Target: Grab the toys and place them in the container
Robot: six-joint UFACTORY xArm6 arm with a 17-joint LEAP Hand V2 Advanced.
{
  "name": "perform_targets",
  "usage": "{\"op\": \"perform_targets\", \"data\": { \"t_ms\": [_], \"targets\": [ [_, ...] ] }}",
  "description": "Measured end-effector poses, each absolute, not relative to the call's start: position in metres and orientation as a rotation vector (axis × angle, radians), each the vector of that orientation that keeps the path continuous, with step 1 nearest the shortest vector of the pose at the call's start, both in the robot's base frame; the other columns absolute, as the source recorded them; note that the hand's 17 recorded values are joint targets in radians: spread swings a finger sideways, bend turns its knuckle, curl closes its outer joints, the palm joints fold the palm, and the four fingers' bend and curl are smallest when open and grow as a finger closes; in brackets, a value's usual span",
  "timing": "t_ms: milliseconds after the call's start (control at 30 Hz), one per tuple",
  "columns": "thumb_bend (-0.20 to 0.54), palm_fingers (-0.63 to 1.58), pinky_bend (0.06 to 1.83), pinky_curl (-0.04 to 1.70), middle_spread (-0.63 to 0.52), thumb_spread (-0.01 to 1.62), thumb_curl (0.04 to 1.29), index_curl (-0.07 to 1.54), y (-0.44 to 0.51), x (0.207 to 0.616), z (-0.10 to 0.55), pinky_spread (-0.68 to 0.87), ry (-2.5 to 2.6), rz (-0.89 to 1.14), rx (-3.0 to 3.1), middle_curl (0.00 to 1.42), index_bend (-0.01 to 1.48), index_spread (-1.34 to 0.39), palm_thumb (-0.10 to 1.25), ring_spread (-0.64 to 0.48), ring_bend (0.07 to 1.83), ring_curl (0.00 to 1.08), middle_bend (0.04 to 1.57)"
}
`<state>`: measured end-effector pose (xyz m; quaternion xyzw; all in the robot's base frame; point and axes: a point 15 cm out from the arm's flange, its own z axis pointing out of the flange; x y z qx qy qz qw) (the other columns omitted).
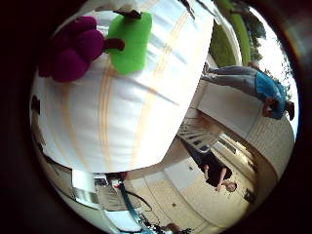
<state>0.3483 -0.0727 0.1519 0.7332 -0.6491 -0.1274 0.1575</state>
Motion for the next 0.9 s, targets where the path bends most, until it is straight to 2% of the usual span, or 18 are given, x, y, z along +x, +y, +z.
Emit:
{"op": "perform_targets", "data": {
  "t_ms": [67,133,167,200,300,367,433,633,767,900],
  "targets": [
    [-0.02,0.23,0.4,0.31,0.02,1.16,0.4,0.31,-0.075,0.35,0.149,0.4,-1.848,-0.348,2.084,0.33,0.21,-0.14,0.74,0.25,0.38,0.31,0.18],
    [-0.012,0.64,0.42,0.29,-0.03,1.15,0.41,0.29,-0.074,0.35,0.149,0.39,-1.835,-0.342,2.088,0.38,0.18,-0.17,0.77,0.23,0.54,0.33,0.3],
    [-0.008,0.88,0.45,0.27,-0.06,1.14,0.42,0.25,-0.073,0.35,0.149,0.38,-1.829,-0.337,2.092,0.41,0.12,-0.21,0.8,0.2,0.66,0.34,0.41],
    [-0.003,0.96,0.51,0.29,-0.08,1.13,0.42,0.24,-0.071,0.35,0.149,0.39,-1.82,-0.335,2.096,0.45,0.08,-0.24,0.83,0.17,0.78,0.38,0.49],
    [-0.001,0.98,0.6,0.38,-0.13,1.11,0.44,0.22,-0.065,0.353,0.153,0.38,-1.802,-0.316,2.116,0.57,0.1,-0.32,0.9,0.11,1.04,0.53,0.69],
    [-0.005,0.99,0.69,0.42,-0.16,1.1,0.45,0.19,-0.063,0.355,0.159,0.39,-1.806,-0.294,2.128,0.63,0.12,-0.37,0.93,0.08,1.13,0.59,0.77],
    [-0.013,1.05,0.91,0.53,-0.19,1.09,0.47,0.16,-0.063,0.357,0.168,0.38,-1.818,-0.266,2.14,0.71,0.19,-0.45,0.95,0.03,1.21,0.65,0.86],
    [-0.005,1.03,1.14,0.7,-0.23,1.1,0.53,0.15,-0.063,0.349,0.206,0.34,-1.844,-0.221,2.154,0.84,0.32,-0.62,1.02,-0.04,1.27,0.72,0.98],
    [-0.013,0.95,1.22,0.81,-0.25,1.12,0.57,0.15,-0.06,0.322,0.243,0.3,-1.837,-0.272,2.12,0.93,0.44,-0.74,1.02,-0.07,1.33,0.76,1.04],
    [-0.016,0.9,1.26,0.87,-0.25,1.13,0.59,0.15,-0.052,0.322,0.302,0.27,-1.851,-0.215,2.154,0.98,0.51,-0.82,1.01,-0.09,1.36,0.79,1.08]
  ]
}}
